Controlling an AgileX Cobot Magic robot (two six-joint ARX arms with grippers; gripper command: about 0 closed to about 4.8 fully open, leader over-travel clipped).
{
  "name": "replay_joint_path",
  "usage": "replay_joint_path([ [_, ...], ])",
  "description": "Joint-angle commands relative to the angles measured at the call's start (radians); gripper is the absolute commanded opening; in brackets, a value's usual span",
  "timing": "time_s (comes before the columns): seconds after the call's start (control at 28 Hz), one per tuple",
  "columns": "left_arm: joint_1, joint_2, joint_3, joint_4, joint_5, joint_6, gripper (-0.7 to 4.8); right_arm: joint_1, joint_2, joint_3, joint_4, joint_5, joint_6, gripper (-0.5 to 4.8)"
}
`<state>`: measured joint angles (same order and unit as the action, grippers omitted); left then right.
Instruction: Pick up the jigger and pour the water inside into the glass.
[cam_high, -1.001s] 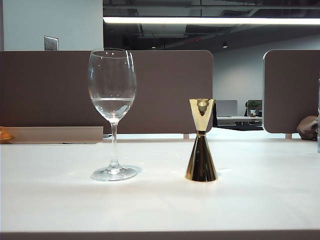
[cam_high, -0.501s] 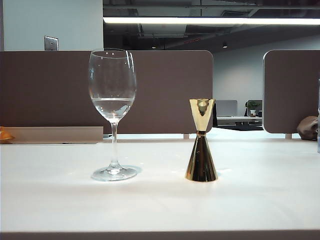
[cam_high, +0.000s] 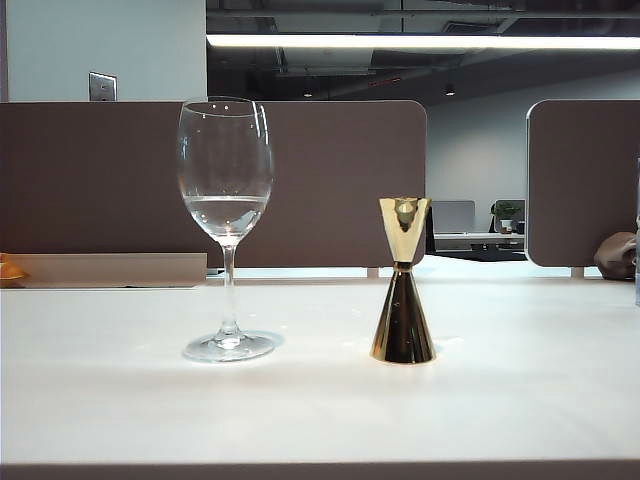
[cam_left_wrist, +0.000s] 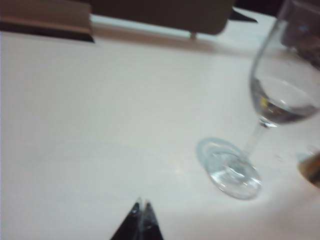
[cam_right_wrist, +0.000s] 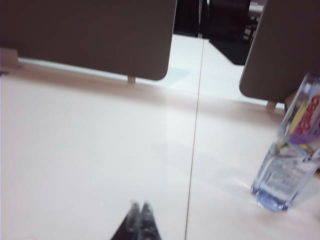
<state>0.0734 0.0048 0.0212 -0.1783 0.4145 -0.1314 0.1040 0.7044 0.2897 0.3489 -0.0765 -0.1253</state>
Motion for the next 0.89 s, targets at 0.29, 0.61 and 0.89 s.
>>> replay_joint_path([
  [0.29, 0.138, 0.001, -0.013, 0.053, -0.003, 0.001, -0.05, 0.000, 0.003, -0.069, 0.053, -0.030, 0.005, -0.04],
  [0.61, 0.135, 0.001, -0.013, 0.042, 0.000, 0.001, -0.05, 0.000, 0.001, -0.067, 0.053, -0.027, 0.002, 0.00],
  [0.89, 0.135, 0.001, -0.013, 0.045, 0.021, 0.001, -0.05, 0.000, 0.002, -0.068, 0.068, -0.027, 0.002, 0.00],
])
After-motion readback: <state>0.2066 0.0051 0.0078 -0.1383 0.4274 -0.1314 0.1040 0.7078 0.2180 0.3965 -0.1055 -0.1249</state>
